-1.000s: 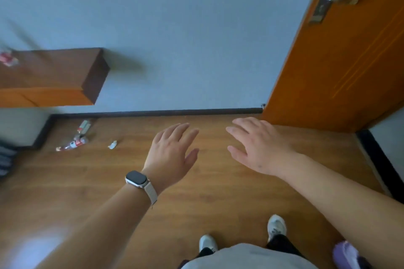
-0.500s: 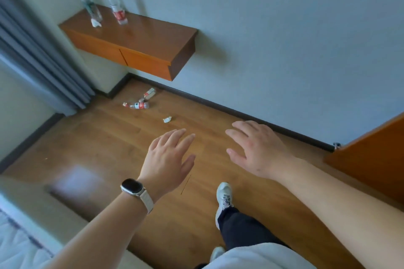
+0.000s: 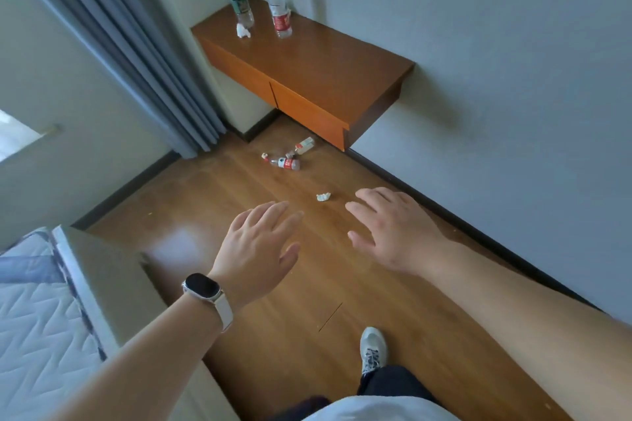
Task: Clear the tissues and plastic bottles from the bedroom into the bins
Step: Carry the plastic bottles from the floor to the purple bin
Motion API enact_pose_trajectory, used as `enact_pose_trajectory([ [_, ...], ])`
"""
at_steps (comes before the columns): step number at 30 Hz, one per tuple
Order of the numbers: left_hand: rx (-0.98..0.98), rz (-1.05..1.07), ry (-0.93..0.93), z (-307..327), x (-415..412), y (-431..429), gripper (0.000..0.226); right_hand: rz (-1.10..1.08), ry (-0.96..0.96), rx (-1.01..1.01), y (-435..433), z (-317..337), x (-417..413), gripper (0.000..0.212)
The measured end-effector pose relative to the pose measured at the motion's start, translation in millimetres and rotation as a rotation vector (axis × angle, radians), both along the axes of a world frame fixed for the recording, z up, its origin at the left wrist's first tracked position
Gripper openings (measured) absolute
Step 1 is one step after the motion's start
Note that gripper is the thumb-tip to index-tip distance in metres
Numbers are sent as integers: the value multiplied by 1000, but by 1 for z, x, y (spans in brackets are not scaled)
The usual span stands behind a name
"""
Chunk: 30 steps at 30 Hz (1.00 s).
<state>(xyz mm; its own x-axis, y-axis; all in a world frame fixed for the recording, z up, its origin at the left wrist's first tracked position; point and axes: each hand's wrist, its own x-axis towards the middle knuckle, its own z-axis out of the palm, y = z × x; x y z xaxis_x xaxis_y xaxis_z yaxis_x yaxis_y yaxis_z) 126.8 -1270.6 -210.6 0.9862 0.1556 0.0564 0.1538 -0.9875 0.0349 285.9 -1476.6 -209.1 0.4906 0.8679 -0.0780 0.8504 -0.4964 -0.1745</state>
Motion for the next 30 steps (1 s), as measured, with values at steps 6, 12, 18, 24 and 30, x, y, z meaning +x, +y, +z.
enact_pose_trajectory([
  [6, -34, 92, -15, 2, 19, 43, 48, 48, -8, 11, 54, 4, 38, 50],
  [12, -66, 125, -66, -8, 27, 112, 45, 86, -21, -41, 125, 3, 54, 50],
  [18, -101, 73, -57, -29, 23, 214, 47, 45, -55, -95, 214, -4, 49, 49],
  [24, -119, 47, -48, -25, 15, 335, 48, -28, -68, -116, 320, -1, 33, 53],
  [30, -155, 77, -32, -24, 17, 416, 53, -42, -58, -159, 392, -2, 29, 52],
])
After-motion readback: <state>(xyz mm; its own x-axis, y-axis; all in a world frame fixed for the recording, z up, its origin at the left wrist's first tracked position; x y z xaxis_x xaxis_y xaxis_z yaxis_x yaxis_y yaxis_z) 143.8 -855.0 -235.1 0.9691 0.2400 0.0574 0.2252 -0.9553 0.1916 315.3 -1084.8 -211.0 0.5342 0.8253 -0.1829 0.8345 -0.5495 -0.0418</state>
